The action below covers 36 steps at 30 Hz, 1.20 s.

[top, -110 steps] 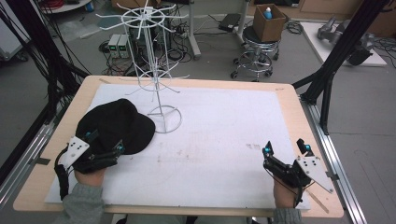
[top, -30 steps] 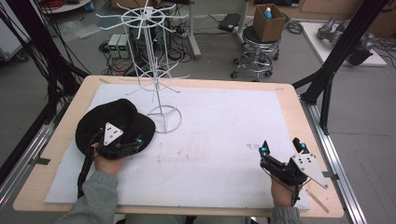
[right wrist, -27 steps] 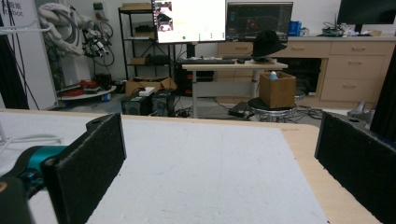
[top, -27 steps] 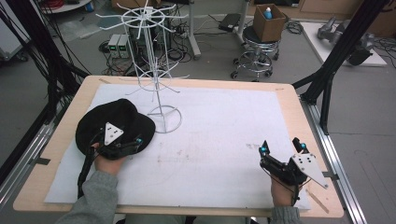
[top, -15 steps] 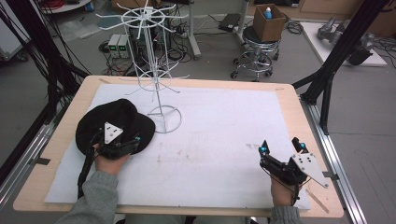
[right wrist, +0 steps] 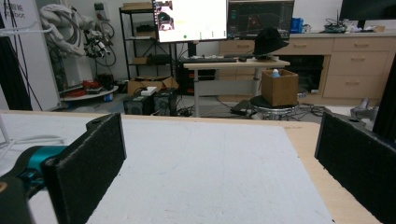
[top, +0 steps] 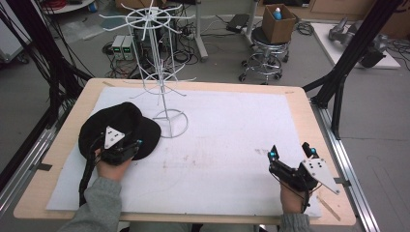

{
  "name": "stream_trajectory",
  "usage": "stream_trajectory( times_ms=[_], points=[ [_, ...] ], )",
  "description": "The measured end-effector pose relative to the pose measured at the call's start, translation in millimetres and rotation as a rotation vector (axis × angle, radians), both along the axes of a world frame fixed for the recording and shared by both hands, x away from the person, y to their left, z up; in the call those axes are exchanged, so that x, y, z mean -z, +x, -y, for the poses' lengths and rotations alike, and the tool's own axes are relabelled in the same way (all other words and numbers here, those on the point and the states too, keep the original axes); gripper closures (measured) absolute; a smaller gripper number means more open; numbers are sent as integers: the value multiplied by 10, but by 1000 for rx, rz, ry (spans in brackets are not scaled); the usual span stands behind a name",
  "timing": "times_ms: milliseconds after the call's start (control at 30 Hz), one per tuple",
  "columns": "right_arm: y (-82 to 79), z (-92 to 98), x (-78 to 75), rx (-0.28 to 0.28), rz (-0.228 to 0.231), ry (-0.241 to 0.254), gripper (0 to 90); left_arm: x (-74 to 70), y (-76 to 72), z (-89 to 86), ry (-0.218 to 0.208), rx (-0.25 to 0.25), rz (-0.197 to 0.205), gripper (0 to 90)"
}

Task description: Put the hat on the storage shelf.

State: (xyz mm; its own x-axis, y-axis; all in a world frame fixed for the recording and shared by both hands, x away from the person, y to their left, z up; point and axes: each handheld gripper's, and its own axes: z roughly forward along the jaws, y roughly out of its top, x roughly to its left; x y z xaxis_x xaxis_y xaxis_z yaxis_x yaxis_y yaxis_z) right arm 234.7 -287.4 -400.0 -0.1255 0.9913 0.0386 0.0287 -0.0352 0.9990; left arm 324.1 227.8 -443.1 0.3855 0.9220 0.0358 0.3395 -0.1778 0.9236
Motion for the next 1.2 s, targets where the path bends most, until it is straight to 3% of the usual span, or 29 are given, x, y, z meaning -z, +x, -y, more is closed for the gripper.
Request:
stream_trajectory(
  times_ms=[133,367,767,933,1000,1200],
  points=[
    [5,-1,4,1,-4,0,9,-2,-11,22,19,18,11,663],
    [4,4,4,1,-5,1,9,-19,-28,14,14,41,16,755],
    [5,10,2,1,-3,4,9,-94,-125,63,49,0,67,782],
    [3,8,1,1,-3,4,9,-138,-199,50,51,-26,125,783],
    [2,5,2,2,-4,5,9,-146,-210,40,49,-29,130,784],
    [3,5,2,0,0,0,9,-242,-291,-27,13,-73,198,784]
  ],
)
